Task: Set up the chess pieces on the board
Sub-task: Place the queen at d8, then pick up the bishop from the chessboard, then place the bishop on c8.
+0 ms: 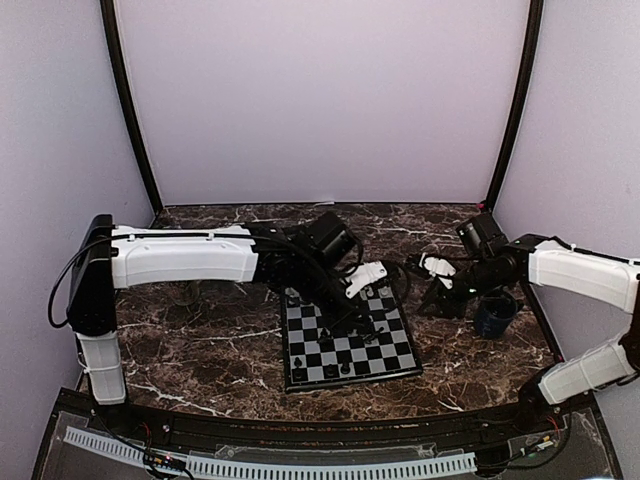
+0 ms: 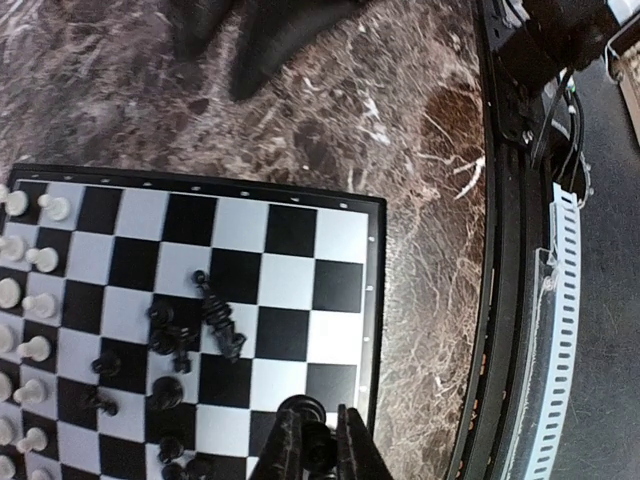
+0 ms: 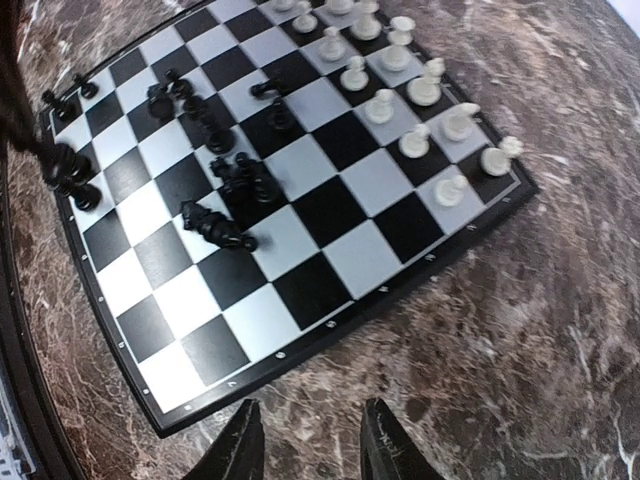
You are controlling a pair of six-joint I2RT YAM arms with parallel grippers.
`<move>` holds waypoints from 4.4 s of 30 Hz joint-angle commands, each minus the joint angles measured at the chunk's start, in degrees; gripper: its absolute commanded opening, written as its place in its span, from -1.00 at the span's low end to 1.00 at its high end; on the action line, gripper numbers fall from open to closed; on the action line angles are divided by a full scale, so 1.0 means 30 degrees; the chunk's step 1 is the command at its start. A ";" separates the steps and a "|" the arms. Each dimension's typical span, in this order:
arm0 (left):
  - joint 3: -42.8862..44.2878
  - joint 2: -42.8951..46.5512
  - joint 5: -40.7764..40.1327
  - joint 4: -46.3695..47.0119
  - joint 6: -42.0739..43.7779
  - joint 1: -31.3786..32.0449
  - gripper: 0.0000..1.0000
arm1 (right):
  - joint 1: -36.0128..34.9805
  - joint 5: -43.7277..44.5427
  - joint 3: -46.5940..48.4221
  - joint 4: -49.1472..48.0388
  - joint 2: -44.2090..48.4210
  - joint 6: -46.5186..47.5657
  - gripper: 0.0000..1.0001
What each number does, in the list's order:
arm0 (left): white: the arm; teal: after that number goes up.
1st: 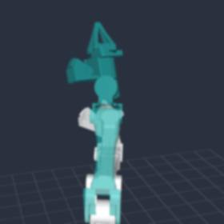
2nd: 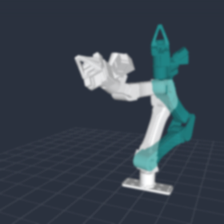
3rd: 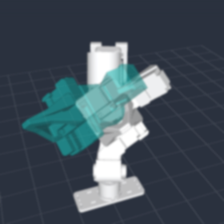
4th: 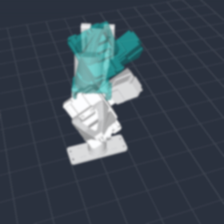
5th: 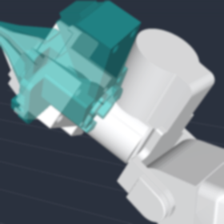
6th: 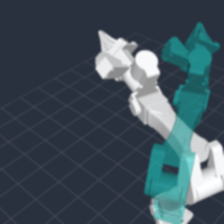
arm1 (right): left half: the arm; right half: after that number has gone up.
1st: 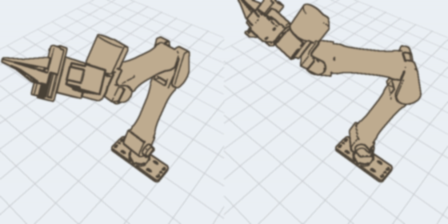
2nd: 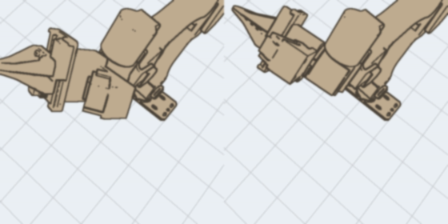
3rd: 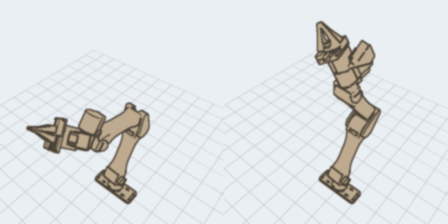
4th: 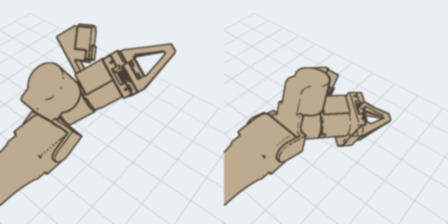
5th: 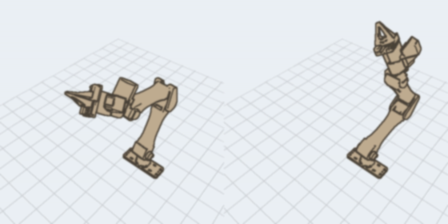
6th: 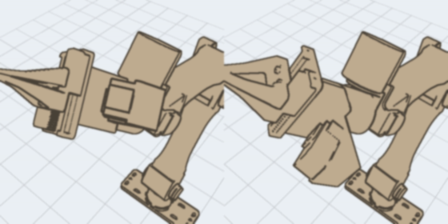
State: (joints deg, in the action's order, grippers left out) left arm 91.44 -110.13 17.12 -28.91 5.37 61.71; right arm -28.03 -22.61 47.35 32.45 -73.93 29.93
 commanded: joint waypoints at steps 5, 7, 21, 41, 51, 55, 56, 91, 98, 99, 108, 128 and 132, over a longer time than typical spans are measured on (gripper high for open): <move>0.1639 -0.2390 -0.0994 -0.2254 0.2029 0.1758 -0.78 | 0.2134 -0.1025 -0.0554 -0.1322 0.1619 -0.1103 -0.27; 0.1561 -0.2578 -0.1048 -0.2287 0.1872 0.1829 -0.78 | 0.2298 -0.1166 -0.0622 -0.1366 0.1752 -0.1087 -0.26; 0.1132 -0.3085 -0.1798 -0.1655 0.1551 0.1929 -0.73 | 0.2487 -0.1684 -0.0608 -0.1353 0.1283 -0.0892 -0.26; 0.1143 -0.3538 -0.1617 -0.1828 0.1726 0.1914 -0.49 | 0.2472 -0.1906 -0.0528 -0.1280 0.0494 -0.0669 -0.25; 0.2318 -0.1889 -0.2714 -0.1649 0.1647 0.1759 -0.27 | 0.2486 -0.2343 0.0541 -0.0206 -0.0163 -0.0796 -0.17; 0.1731 -0.0272 -0.2791 -0.0543 0.0663 0.0741 -0.20 | 0.2460 -0.3339 0.1948 0.1478 -0.1455 -0.0421 -0.17; 0.1401 0.0105 -0.2641 -0.0162 0.0082 0.0316 -0.19 | 0.2445 -0.3586 0.2278 0.1744 -0.1745 -0.0395 -0.17; -0.9686 0.7818 -0.4691 0.5019 -0.6959 -0.6796 -0.14 | -0.6754 0.2637 1.3596 0.5171 -1.3460 0.0448 -0.20; -1.0111 0.7957 -0.4644 0.5216 -0.6916 -0.6778 -0.15 | -0.7100 0.2677 1.4069 0.5532 -1.3906 0.0478 -0.60; -1.0143 0.7916 -0.4622 0.5263 -0.6916 -0.6791 -0.15 | -0.7107 0.2597 1.4084 0.5547 -1.3844 0.0455 -0.65; -1.0018 0.7520 -0.4476 0.5519 -0.6865 -0.6802 -0.15 | -0.7150 0.1403 1.4185 0.6029 -1.2451 0.0581 -0.83; -0.9102 0.6698 -0.4471 0.5279 -0.6524 -0.6809 -0.16 | -0.7132 0.2164 0.7823 0.5170 -0.6622 0.1338 -0.88; -0.9036 0.6620 -0.4507 0.5298 -0.6479 -0.6811 -0.15 | -0.7164 0.1700 0.6774 0.4819 -0.6199 0.1316 -0.87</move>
State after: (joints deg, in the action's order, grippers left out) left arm 62.70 -90.21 3.81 -13.32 -14.79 41.41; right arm -49.04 -16.47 69.97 49.12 -94.54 33.17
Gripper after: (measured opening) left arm 0.423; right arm 0.066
